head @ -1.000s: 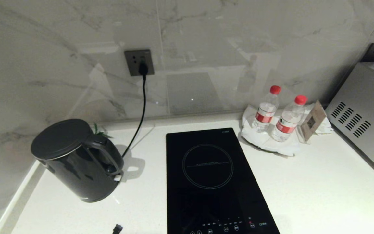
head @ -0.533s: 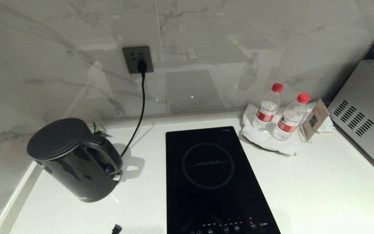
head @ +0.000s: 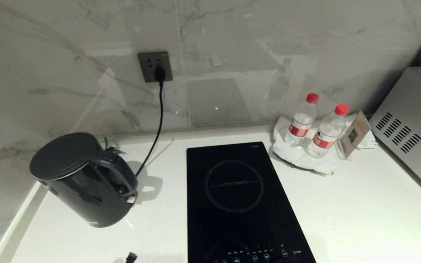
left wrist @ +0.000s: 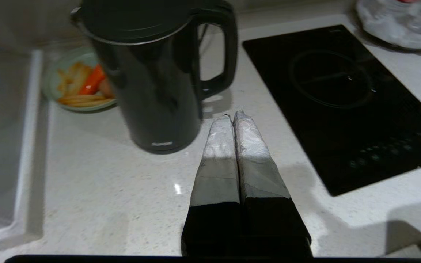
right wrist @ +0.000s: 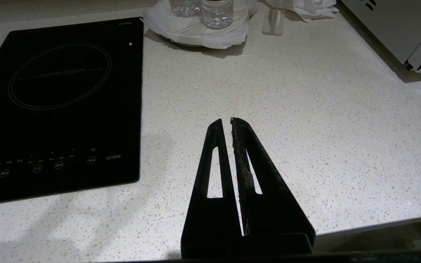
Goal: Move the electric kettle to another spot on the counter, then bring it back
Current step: Pick up the kettle
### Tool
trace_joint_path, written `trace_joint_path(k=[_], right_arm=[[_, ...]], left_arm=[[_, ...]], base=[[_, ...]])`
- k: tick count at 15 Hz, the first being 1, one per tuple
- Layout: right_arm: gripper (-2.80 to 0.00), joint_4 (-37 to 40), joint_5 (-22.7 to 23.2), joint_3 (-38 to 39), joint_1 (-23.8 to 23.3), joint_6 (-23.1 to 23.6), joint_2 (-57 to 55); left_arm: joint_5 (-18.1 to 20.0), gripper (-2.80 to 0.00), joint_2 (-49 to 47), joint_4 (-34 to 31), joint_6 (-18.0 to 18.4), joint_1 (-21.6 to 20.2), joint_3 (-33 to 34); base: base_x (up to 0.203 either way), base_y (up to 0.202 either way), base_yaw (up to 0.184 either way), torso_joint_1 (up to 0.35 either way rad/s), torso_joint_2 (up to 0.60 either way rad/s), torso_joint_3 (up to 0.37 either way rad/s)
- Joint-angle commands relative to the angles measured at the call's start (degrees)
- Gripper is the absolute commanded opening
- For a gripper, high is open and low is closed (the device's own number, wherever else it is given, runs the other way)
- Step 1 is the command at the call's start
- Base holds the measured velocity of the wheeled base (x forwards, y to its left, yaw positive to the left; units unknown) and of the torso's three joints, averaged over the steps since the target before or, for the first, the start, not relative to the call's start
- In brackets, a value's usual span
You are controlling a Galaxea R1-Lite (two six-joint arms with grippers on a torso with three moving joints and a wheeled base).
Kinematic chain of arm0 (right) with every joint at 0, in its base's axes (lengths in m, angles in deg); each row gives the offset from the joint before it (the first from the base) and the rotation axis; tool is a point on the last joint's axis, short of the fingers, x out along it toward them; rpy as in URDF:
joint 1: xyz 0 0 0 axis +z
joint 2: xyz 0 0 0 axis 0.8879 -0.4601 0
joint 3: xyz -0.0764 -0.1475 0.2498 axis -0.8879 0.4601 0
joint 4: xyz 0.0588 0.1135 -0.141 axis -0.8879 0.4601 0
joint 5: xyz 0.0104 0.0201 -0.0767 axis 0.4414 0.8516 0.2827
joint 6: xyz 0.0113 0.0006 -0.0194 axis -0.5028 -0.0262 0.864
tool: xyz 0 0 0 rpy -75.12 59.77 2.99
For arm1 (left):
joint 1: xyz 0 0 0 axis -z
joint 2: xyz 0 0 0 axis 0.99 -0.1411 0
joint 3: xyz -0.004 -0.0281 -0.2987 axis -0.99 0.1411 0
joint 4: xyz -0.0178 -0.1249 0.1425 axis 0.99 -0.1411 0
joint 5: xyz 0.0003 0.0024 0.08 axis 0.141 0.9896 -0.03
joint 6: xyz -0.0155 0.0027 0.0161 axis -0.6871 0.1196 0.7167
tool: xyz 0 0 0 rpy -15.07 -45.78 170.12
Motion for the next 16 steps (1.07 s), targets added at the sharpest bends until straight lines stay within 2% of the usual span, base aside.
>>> trace_joint_path(k=[1,5,8,10,12,14,16], right_arm=[[-2.8,0.0,0.0,0.0,0.0,0.0,0.0],[-2.8,0.0,0.0,0.0,0.0,0.0,0.0],[-2.8,0.0,0.0,0.0,0.0,0.0,0.0],[-2.8,0.0,0.0,0.0,0.0,0.0,0.0],[-2.8,0.0,0.0,0.0,0.0,0.0,0.0],[-2.8,0.0,0.0,0.0,0.0,0.0,0.0],[-2.8,0.0,0.0,0.0,0.0,0.0,0.0]], left_arm=[[2.0,-2.8,-11.0,4.5,0.0,-0.2,-0.6],[2.6,-2.8,-25.0,16.7,0.1,0.3,-0.7],[1.9,-2.8,-31.7,22.6,-0.1,3.8,0.0],[0.6,-2.8,-35.2,27.9,-0.1,4.5,1.1],[-3.7,-2.8,-39.0,33.7,-0.1,7.1,2.4],[-10.1,-2.8,-41.5,38.3,0.0,13.4,4.0],[-16.3,-2.8,-42.4,40.9,-0.1,21.8,5.5]], base=[[0.0,0.0,0.0,0.0,0.0,0.0],[0.0,0.0,0.0,0.0,0.0,0.0],[0.0,0.0,0.0,0.0,0.0,0.0],[0.0,0.0,0.0,0.0,0.0,0.0],[0.0,0.0,0.0,0.0,0.0,0.0],[0.0,0.0,0.0,0.0,0.0,0.0],[0.0,0.0,0.0,0.0,0.0,0.0]])
